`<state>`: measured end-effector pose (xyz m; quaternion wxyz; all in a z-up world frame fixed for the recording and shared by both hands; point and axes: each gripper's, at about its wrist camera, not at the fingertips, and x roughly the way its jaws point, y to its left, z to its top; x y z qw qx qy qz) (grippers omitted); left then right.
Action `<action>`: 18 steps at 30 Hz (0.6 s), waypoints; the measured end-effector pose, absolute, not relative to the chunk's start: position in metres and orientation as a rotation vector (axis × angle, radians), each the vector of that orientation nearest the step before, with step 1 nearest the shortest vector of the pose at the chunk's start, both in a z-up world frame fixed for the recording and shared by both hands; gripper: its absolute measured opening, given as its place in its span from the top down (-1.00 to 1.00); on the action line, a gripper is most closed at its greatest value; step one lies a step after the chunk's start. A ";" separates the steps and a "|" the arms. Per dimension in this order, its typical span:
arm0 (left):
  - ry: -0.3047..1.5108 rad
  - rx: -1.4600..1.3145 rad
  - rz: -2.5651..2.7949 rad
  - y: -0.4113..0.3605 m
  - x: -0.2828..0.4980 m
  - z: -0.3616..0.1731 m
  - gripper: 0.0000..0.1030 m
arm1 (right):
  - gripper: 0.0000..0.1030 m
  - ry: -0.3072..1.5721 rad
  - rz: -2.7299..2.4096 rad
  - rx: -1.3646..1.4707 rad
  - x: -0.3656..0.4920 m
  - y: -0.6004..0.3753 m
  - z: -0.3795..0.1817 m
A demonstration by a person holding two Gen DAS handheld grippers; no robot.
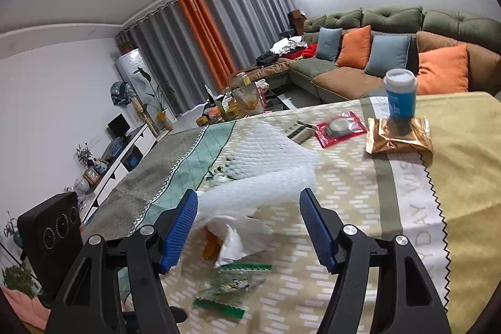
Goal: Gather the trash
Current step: 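Bring both tools back over the table toward the remaining trash, then grasp the clear plastic wrapper with the left tool and lift it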
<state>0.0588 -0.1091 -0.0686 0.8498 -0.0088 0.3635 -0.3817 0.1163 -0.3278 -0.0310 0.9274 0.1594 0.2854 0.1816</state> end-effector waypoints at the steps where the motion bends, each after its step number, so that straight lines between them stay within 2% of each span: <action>1: 0.781 -0.019 -0.811 -0.111 0.060 -0.070 -0.55 | -0.31 0.588 0.374 0.336 0.117 -0.331 -0.033; 5: 0.836 -0.023 -0.839 -0.120 0.064 -0.078 -0.24 | -0.31 0.594 0.377 0.358 0.120 -0.339 -0.039; 9: 0.883 -0.059 -0.871 -0.124 0.071 -0.086 0.32 | -0.31 0.600 0.377 0.368 0.121 -0.342 -0.044; 10: 0.894 -0.069 -0.875 -0.124 0.074 -0.088 0.52 | -0.31 0.600 0.379 0.371 0.120 -0.343 -0.045; 13: 0.902 -0.085 -0.876 -0.120 0.076 -0.088 0.87 | -0.31 0.603 0.383 0.380 0.121 -0.344 -0.046; 18: 0.883 -0.080 -0.868 -0.110 0.072 -0.082 0.86 | -0.32 0.608 0.393 0.382 0.123 -0.343 -0.048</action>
